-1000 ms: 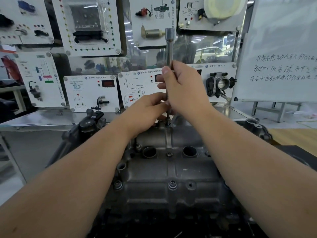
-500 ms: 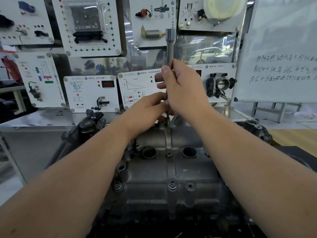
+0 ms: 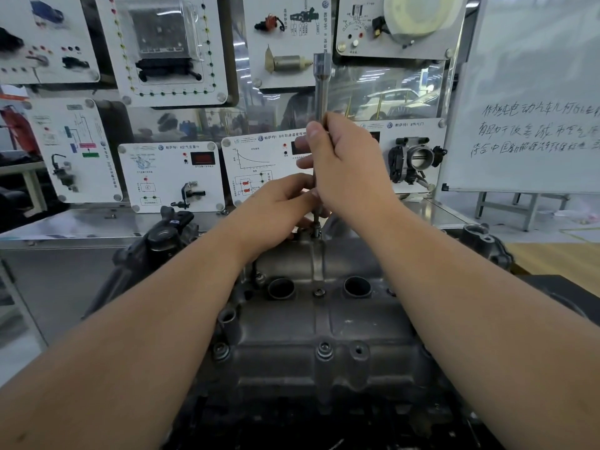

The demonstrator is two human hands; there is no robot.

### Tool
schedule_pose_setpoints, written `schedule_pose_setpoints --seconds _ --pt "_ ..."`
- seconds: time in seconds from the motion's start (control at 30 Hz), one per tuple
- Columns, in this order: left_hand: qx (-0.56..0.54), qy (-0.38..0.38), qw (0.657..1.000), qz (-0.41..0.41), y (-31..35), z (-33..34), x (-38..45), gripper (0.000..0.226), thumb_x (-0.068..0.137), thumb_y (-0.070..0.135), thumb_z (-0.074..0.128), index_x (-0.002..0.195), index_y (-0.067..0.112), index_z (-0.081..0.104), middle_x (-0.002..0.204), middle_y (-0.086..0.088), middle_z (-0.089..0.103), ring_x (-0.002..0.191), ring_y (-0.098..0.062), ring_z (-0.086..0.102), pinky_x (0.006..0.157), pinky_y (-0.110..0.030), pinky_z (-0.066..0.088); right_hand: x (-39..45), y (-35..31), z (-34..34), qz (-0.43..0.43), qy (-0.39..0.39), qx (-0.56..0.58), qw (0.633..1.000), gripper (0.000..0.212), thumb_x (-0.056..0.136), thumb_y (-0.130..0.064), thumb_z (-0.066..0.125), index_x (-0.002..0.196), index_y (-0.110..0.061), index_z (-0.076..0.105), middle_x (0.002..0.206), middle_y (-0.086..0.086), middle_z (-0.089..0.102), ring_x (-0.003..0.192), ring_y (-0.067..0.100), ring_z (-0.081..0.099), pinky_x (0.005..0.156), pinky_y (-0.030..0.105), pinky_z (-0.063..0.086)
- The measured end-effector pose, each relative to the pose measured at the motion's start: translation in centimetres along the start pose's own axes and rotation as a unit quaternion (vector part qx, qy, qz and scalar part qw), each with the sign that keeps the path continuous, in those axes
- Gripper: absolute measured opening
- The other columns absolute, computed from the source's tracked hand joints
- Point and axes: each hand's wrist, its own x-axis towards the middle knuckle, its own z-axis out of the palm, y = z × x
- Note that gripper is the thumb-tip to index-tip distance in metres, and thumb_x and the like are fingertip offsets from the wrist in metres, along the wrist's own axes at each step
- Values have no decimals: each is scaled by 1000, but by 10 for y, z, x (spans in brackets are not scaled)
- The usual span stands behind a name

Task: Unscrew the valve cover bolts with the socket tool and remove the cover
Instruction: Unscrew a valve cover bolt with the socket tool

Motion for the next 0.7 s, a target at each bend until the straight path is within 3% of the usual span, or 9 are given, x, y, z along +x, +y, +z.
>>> schedule_pose_setpoints --seconds 0.1,0.23,0.33,0.4,0.5,0.6,0.7 --pt "8 1 1000 8 2 0 -1 15 107 21 52 106 18 67 85 8 75 67 5 65 59 -11 47 -1 -1 -1 -2 -4 11 1000 21 106 -32 45 101 -15 58 93 -1 71 86 15 71 71 51 60" --pt "38 1 999 1 1 -2 -1 18 104 24 58 115 12 66 99 -6 76 74 -10 65 69 -31 48 -4 -1 -2 -27 5 24 999 16 102 -37 55 108 -23 57 88 -5 71 83 15 71 77 47 59" --pt "23 2 1000 0 1 -1 0 19 104 25 58 117 13 66 100 -7 76 72 -8 65 64 -23 49 -2 1 -2 -31 19 21 999 15 105 -32 50 103 -20 60 90 -7 71 76 8 71 72 41 60" --pt "5 1 1000 -2 1 0 0 18 106 24 54 115 16 68 97 -1 76 69 -2 66 59 -12 48 0 1 -1 -13 10 35 999 18 107 -31 47 93 -28 58 91 -12 71 73 2 70 69 35 59" --pt "-2 -4 1000 0 1 -1 -1 17 107 22 52 112 17 68 91 4 76 69 2 66 58 -9 46 1 0 0 6 -8 39 999 26 108 -33 43 85 -33 54 95 -13 71 78 2 70 67 32 56" --pt "7 4 1000 0 0 -1 0 20 105 20 56 118 6 64 97 -8 76 67 -2 64 56 -10 45 -2 -1 0 -6 -13 20 1000 26 107 -37 45 90 -25 61 91 -7 72 80 11 70 71 40 59" --pt "14 9 1000 -5 -1 -2 2 26 104 23 59 123 7 62 100 -11 76 67 -3 65 55 -12 45 -3 0 -1 -31 11 18 999 20 101 -37 55 110 -22 65 92 -6 74 85 14 71 80 45 59"
